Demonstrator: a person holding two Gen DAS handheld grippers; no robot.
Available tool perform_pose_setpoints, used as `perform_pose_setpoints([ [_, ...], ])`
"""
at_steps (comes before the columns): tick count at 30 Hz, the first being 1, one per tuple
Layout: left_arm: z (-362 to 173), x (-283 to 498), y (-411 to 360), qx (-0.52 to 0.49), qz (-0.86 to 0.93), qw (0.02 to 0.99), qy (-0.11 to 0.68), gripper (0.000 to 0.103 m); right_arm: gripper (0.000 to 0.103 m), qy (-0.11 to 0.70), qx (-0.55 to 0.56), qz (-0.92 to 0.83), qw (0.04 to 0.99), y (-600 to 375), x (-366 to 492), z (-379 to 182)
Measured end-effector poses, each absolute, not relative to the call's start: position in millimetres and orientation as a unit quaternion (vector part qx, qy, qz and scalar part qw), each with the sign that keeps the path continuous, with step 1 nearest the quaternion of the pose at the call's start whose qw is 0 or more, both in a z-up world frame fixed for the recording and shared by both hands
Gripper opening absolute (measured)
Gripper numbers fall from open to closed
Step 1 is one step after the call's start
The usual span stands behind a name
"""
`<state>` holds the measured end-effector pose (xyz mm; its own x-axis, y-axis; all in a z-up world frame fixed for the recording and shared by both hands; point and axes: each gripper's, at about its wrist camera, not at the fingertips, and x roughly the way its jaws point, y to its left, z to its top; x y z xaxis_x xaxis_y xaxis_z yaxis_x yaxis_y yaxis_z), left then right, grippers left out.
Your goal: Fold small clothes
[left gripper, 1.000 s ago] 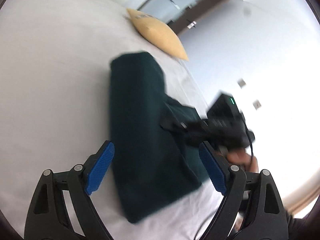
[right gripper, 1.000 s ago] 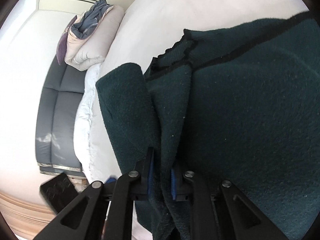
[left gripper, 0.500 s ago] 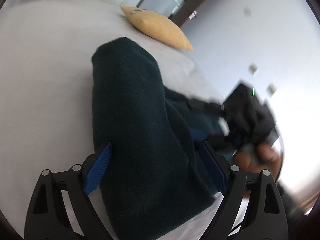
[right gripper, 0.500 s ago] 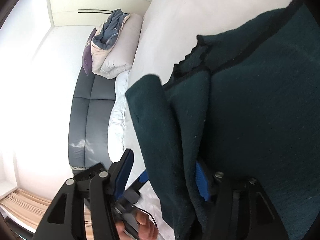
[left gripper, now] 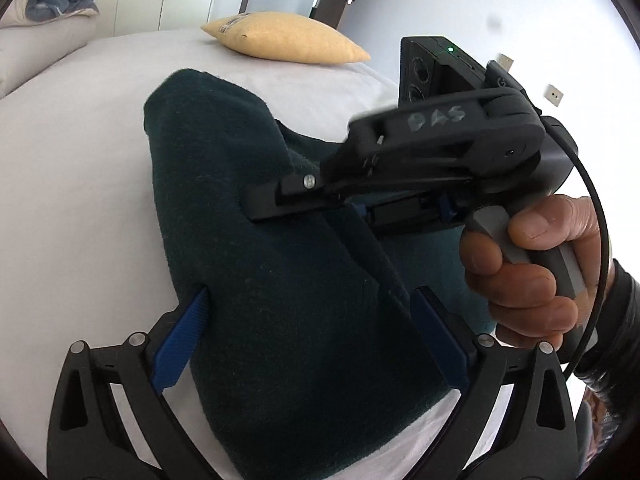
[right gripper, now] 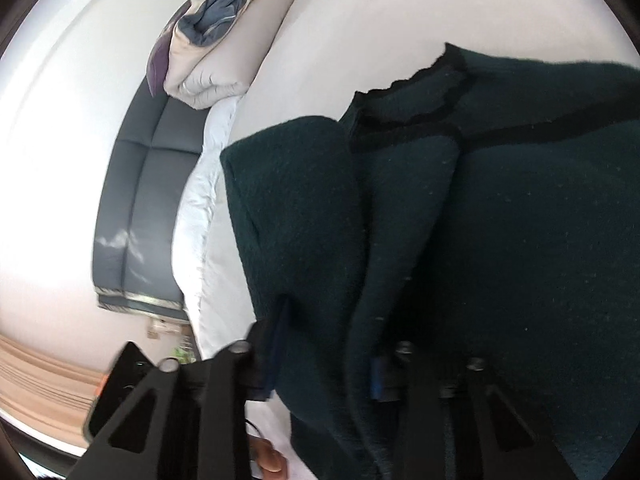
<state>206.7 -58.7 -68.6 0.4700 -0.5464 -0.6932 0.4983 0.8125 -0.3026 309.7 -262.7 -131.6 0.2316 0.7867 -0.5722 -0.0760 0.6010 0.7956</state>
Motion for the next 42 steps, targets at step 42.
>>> perform_pose_setpoints([
  [42, -49.8, 232.0, -75.1, -0.153, -0.365, 0.806, 0.44, 0.099, 0.012, 0.469, 0.351, 0.136, 0.799, -450.9, 244.7, -122.6],
])
